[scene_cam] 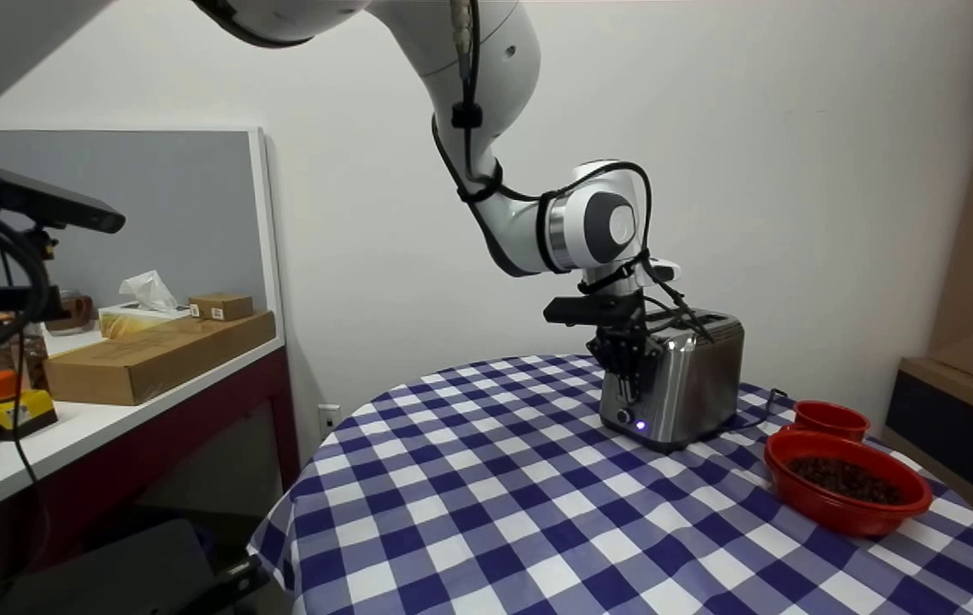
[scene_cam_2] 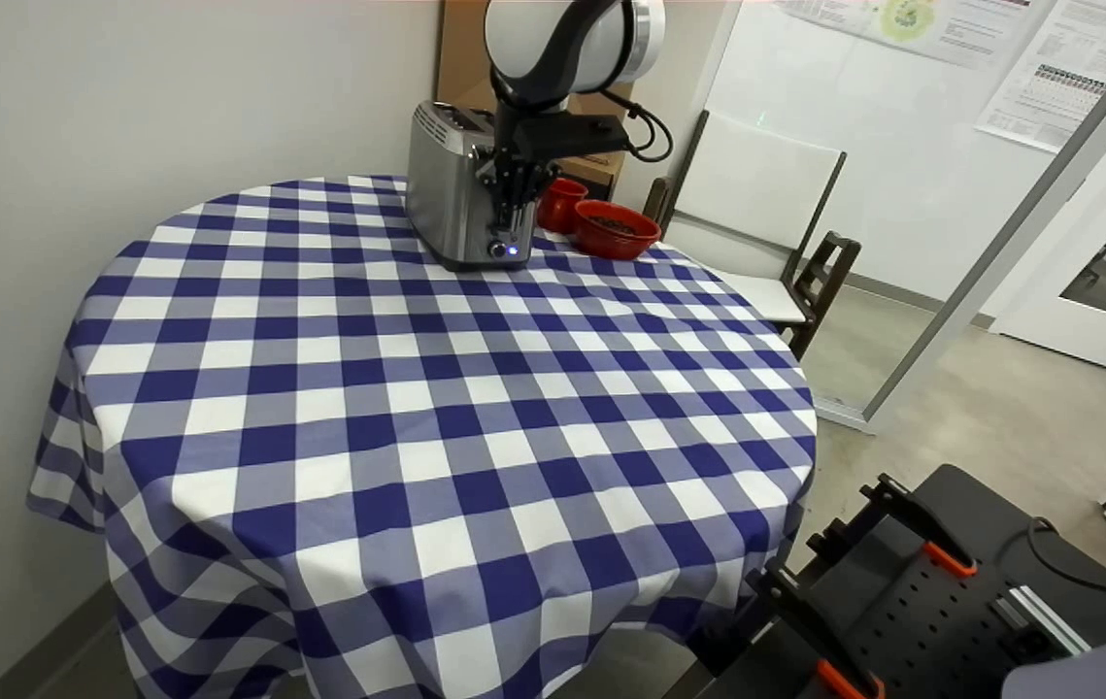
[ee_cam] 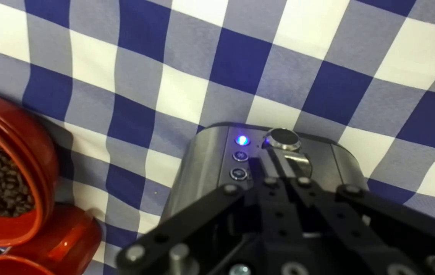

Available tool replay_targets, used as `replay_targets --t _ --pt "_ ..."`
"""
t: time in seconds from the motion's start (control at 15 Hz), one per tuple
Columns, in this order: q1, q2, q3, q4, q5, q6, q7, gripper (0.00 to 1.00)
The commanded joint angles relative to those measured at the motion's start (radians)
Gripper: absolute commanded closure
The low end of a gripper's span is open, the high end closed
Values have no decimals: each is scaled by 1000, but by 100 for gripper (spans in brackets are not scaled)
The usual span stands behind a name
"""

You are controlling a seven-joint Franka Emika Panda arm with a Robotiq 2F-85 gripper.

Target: Push down the lever of the toaster

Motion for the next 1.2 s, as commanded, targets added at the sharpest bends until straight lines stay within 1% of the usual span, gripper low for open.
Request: replay_targets --t 0.0,0.2,0.27,0.33,0.4,0.47,0.73,0.8,0.87,1.07,1.13 --pt "6 68 -24 42 1 -40 28 100" --pt "1 69 -22 57 6 -75 27 100" --pt "-4 65 -14 68 19 -104 29 100" --pt "-11 63 -5 77 37 -137 30 74" --pt "-21 55 10 81 58 -154 23 72" --pt "-27 47 20 83 76 -171 17 66" --pt "-39 -33 65 66 144 -216 -14 36" --pt "-39 -67 77 48 157 -236 -25 30" --pt "-41 -94 87 39 167 -264 -36 22" --pt "-36 -202 102 -17 165 -389 -69 1" --pt "-35 -234 103 -33 159 -424 -74 0"
